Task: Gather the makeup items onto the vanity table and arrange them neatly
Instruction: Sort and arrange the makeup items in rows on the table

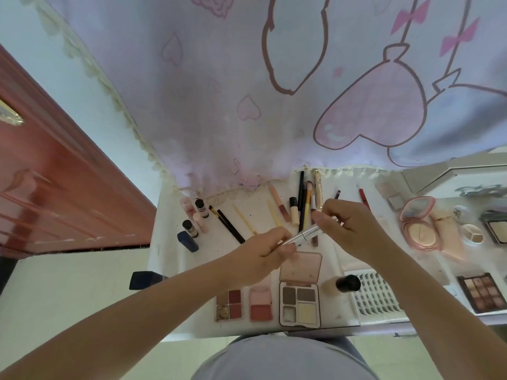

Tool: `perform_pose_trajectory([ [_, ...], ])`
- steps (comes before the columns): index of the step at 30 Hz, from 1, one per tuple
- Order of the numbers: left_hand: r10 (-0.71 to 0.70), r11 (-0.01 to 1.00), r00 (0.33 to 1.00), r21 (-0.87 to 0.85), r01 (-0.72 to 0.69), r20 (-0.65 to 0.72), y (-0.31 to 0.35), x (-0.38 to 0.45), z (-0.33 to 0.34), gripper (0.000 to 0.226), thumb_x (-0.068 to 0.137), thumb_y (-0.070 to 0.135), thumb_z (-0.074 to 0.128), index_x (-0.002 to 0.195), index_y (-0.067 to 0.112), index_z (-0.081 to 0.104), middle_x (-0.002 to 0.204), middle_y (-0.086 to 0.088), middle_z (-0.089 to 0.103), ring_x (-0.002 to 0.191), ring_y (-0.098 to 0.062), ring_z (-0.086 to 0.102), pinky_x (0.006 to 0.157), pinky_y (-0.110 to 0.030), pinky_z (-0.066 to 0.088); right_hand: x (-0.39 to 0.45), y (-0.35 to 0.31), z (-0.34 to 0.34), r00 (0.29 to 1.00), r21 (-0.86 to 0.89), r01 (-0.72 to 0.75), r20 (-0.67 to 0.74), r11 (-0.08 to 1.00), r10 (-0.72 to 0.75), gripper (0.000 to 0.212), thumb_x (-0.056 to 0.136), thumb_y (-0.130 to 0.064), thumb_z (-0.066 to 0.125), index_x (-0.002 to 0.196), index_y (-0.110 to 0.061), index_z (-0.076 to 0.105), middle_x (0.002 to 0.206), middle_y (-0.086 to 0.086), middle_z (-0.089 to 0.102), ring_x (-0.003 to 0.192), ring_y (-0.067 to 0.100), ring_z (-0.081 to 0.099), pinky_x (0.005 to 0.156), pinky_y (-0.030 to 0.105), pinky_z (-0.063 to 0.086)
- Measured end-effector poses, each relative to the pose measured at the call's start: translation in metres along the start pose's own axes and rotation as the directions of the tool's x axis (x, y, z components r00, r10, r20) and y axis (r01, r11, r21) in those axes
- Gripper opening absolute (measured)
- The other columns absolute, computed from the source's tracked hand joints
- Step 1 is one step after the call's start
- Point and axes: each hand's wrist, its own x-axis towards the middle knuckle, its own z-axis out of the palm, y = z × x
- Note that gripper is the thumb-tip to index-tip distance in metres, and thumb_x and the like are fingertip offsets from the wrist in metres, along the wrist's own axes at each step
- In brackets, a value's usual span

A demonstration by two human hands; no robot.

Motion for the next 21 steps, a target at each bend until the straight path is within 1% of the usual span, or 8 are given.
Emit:
perform_pose_trajectory([
  [4, 0.018, 0.983, 0.998, 0.181, -0.008, -0.057, -0.001, 0.006, 0.001, 0.012, 0.096, 0.029, 0.034, 0.084, 0.031, 0.036, 0.058, 0.009, 0.036, 0.049, -0.005, 0.031, 0.048, -0.015, 0.028, 0.000, 0.015, -0.008, 0.977, -0.012, -0.170, 0.132, 0.985, 0.170, 0.030, 0.086, -0.025, 0.056, 0.058, -0.020, 0.046, 0.034, -0.014, 0.046, 0.035, -0.003, 0.044, 0.044, 0.005, 0.035],
  [6, 0.012, 0.979, 0.997, 0.205, 0.004, -0.079, -0.001, 0.009, 0.003, 0.019, 0.097, 0.027, 0.033, 0.078, 0.030, 0.037, 0.059, 0.009, 0.038, 0.046, -0.002, 0.034, 0.046, -0.012, 0.031, -0.005, 0.019, -0.010, 0.977, 0.153, -0.181, 0.141, 0.971, 0.160, 0.021, 0.083, -0.013, 0.060, 0.066, -0.023, 0.052, 0.047, -0.009, 0.052, 0.042, -0.002, 0.050, 0.051, 0.006, 0.040],
  [9, 0.017, 0.962, 0.990, 0.273, 0.022, -0.137, -0.003, 0.016, 0.003, 0.023, 0.097, 0.023, 0.034, 0.076, 0.022, 0.042, 0.062, 0.010, 0.039, 0.052, 0.001, 0.036, 0.053, -0.010, 0.033, -0.012, 0.027, -0.015, 0.983, 0.339, -0.149, 0.152, 0.929, 0.102, 0.032, 0.078, 0.007, 0.061, 0.077, -0.024, 0.055, 0.074, -0.007, 0.059, 0.066, 0.000, 0.058, 0.066, 0.014, 0.048],
  [11, 0.052, 0.934, 0.987, 0.356, 0.005, -0.150, -0.004, 0.022, 0.005, 0.021, 0.097, 0.023, 0.035, 0.079, 0.020, 0.044, 0.063, 0.012, 0.037, 0.058, 0.001, 0.035, 0.059, -0.011, 0.031, -0.015, 0.030, -0.017, 0.967, 0.335, -0.215, 0.204, 0.917, 0.153, 0.027, 0.081, -0.002, 0.060, 0.085, -0.028, 0.054, 0.074, -0.009, 0.062, 0.065, 0.001, 0.060, 0.064, 0.014, 0.050],
  [13, 0.071, 0.922, 0.988, 0.386, -0.012, -0.138, -0.002, 0.027, 0.011, 0.021, 0.097, 0.025, 0.035, 0.079, 0.020, 0.044, 0.064, 0.014, 0.035, 0.061, 0.001, 0.034, 0.060, -0.011, 0.030, -0.017, 0.032, -0.018, 0.938, 0.213, -0.289, 0.257, 0.933, 0.232, 0.016, 0.088, -0.022, 0.050, 0.074, -0.028, 0.052, 0.052, -0.010, 0.059, 0.045, 0.000, 0.053, 0.052, 0.010, 0.045],
  [15, 0.081, 0.915, 0.990, 0.402, -0.028, -0.117, 0.001, 0.032, 0.016, 0.021, 0.097, 0.025, 0.034, 0.079, 0.018, 0.044, 0.064, 0.014, 0.034, 0.062, 0.002, 0.034, 0.061, -0.009, 0.030, -0.019, 0.036, -0.022, 0.934, 0.043, -0.278, 0.247, 0.960, 0.259, 0.033, 0.092, -0.025, 0.045, 0.059, -0.025, 0.045, 0.038, -0.012, 0.050, 0.036, 0.000, 0.042, 0.047, 0.010, 0.040],
  [19, 0.040, 0.935, 0.991, 0.353, 0.008, -0.130, 0.010, 0.041, 0.027, 0.022, 0.097, 0.022, 0.033, 0.079, 0.016, 0.045, 0.064, 0.012, 0.035, 0.060, 0.000, 0.034, 0.061, -0.010, 0.032, -0.031, 0.047, -0.043, 0.965, 0.262, -0.219, 0.200, 0.940, 0.169, 0.030, 0.083, -0.002, 0.057, 0.085, -0.032, 0.055, 0.079, -0.013, 0.060, 0.068, -0.003, 0.056, 0.065, 0.014, 0.049],
  [21, 0.024, 0.936, 0.990, 0.350, 0.026, -0.137, 0.016, 0.044, 0.035, 0.024, 0.097, 0.023, 0.032, 0.079, 0.016, 0.045, 0.065, 0.011, 0.035, 0.061, -0.002, 0.035, 0.060, -0.013, 0.031, -0.035, 0.050, -0.054, 0.950, 0.330, -0.274, 0.240, 0.903, 0.201, 0.027, 0.085, -0.009, 0.057, 0.094, -0.033, 0.053, 0.081, -0.010, 0.062, 0.068, -0.002, 0.060, 0.062, 0.015, 0.050],
])
